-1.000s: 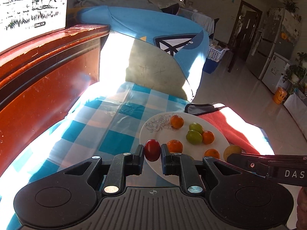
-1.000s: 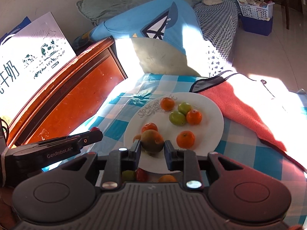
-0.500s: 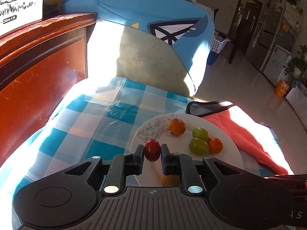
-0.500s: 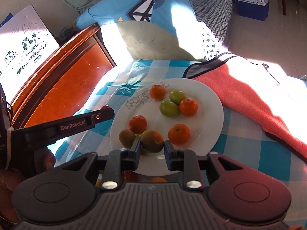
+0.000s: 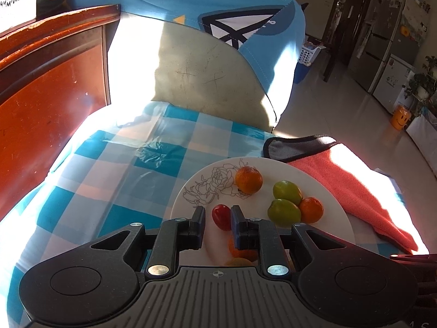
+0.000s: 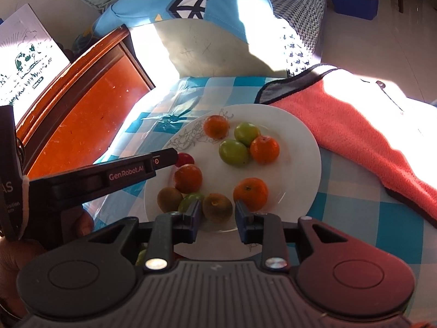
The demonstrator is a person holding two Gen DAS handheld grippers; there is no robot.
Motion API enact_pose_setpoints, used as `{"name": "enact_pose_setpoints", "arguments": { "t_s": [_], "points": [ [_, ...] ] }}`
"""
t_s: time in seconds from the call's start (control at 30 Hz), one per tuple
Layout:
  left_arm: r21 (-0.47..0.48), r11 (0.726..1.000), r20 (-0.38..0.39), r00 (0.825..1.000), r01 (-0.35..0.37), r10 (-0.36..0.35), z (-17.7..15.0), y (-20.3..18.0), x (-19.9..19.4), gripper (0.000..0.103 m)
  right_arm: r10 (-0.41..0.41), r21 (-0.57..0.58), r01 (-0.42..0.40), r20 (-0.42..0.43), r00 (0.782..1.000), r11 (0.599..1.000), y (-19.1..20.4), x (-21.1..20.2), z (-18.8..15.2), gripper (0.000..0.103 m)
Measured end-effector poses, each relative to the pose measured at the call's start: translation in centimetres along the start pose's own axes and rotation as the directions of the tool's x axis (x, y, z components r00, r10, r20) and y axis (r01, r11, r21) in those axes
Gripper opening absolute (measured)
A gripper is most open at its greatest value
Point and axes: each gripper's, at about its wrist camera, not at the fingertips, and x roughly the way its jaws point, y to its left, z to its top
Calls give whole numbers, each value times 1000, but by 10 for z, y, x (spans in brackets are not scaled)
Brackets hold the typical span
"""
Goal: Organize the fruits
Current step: 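Place the tomato on the plate with the left gripper while the right releases its brown fruit there, then withdraw both open grippers from the plate toward the remaining fruit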
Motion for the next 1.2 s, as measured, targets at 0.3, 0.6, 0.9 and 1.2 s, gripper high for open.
{"name": "enact_pose_setpoints", "arguments": {
  "t_s": [0.3,0.6,0.9,1.2],
  "points": [
    [29,998,13,998,-58,58,3,-11,-19,49,10,-17,-10,26,1000,1000,4,-12,4,32],
    [68,996,7,998,-65,65,-5,-21,-42,75,-6,-63,8,31,999,998,9,-25,-3,37],
    [51,992,-16,993,-118,119,-17,-17,-61,85,-16,-97,18,24,1000,995,12,-35,-16,42],
    [52,993,-26,994,-106,108,-36,-11,-83,88,-11,-81,11,10,1000,997,7,-49,-35,44]
  ]
}}
